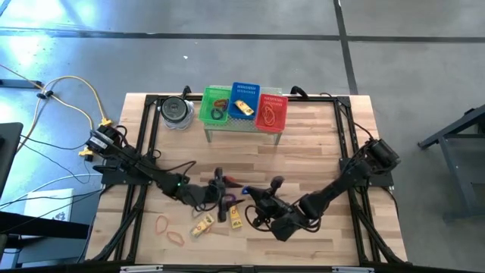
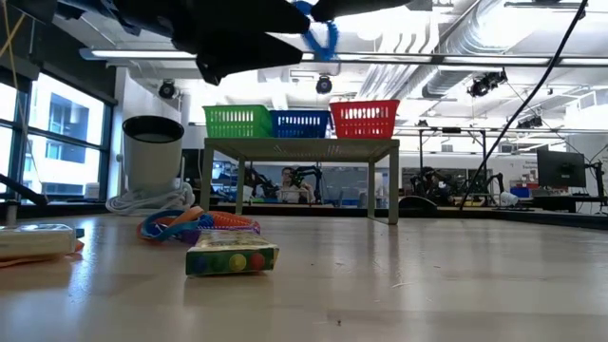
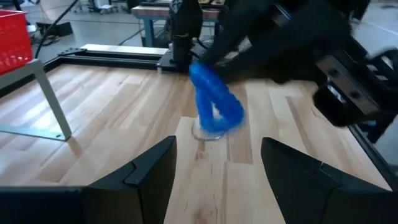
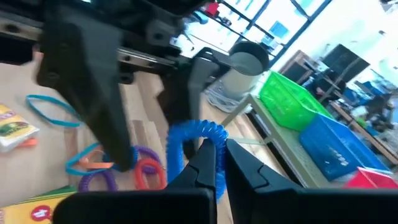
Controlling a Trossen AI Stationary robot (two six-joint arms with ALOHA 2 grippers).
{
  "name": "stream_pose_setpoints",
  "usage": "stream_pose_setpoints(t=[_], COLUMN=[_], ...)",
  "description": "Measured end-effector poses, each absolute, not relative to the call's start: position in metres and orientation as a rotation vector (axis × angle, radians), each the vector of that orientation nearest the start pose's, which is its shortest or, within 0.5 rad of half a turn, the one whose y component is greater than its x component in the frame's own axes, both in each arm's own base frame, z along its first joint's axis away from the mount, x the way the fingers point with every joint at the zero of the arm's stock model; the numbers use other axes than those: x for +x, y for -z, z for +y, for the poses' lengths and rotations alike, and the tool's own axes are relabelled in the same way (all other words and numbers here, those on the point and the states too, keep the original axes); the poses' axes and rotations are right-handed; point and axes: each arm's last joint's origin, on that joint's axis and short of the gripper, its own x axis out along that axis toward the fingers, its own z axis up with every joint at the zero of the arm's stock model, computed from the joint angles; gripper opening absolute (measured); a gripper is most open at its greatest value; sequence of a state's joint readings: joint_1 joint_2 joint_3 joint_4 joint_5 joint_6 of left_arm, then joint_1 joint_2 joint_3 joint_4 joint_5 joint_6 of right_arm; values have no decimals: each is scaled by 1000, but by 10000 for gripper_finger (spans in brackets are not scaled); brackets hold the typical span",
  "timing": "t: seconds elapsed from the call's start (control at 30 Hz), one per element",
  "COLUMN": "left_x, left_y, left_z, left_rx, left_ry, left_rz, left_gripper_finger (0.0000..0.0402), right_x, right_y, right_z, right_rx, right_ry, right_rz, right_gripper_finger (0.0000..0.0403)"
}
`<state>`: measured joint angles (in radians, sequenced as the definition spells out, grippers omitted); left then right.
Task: Pick & Place Office Desk Supplies
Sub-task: Put the blue spring keychain into the green bin on the shelf
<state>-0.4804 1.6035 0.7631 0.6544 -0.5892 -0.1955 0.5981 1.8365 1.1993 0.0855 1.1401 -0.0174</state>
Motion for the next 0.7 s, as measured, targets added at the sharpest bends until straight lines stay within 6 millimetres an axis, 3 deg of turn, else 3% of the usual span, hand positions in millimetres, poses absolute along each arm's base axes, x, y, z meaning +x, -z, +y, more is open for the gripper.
stream_pose_setpoints(t=[0.7], left_x=[299], left_y=[-212], left_z=[-135], left_rx=[-165], left_ry=[-103], left_rz=[107], left_gripper_finger=[227], right_x=[349], right_y=[-220], right_z=[183], right_rx=[-471], right_ry=[489], right_rz=[389], right_gripper_finger=[3])
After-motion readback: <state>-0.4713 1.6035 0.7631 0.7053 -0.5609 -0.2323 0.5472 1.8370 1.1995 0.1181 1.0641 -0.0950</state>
